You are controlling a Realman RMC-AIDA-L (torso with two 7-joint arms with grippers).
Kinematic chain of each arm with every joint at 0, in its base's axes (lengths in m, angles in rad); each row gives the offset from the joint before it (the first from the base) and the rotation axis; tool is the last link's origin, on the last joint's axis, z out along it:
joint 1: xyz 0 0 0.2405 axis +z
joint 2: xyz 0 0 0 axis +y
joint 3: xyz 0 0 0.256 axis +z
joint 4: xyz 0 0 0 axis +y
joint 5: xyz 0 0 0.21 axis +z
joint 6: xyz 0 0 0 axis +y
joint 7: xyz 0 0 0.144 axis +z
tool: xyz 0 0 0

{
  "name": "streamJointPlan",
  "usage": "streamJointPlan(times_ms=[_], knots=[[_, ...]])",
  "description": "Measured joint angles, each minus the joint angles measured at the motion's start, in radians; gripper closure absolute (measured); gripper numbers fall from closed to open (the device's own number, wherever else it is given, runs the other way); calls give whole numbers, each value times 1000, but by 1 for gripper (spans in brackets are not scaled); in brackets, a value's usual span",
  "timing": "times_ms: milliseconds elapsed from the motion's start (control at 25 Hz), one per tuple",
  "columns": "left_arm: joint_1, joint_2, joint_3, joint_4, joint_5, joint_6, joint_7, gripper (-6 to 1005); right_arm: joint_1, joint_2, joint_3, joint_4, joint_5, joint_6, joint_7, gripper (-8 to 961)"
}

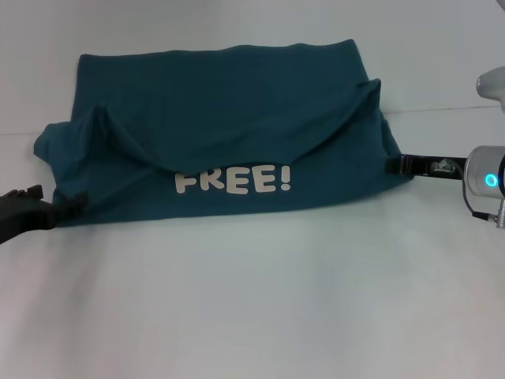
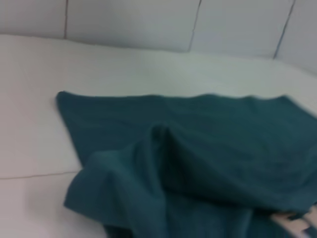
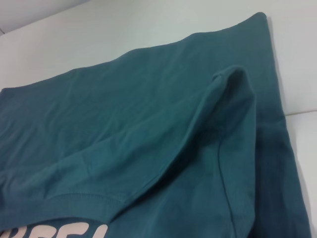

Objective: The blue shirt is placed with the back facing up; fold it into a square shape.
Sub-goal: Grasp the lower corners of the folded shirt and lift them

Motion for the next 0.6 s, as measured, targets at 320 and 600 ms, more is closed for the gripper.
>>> streamJointPlan(times_ms=[320,600], knots=[[-13,-5,59,5,61,-101,2,65,0,-2,3,0,1,-2,3,934],[-15,-19,103,10,75,-182,26,65,0,-2,4,0,1,0,2,933]])
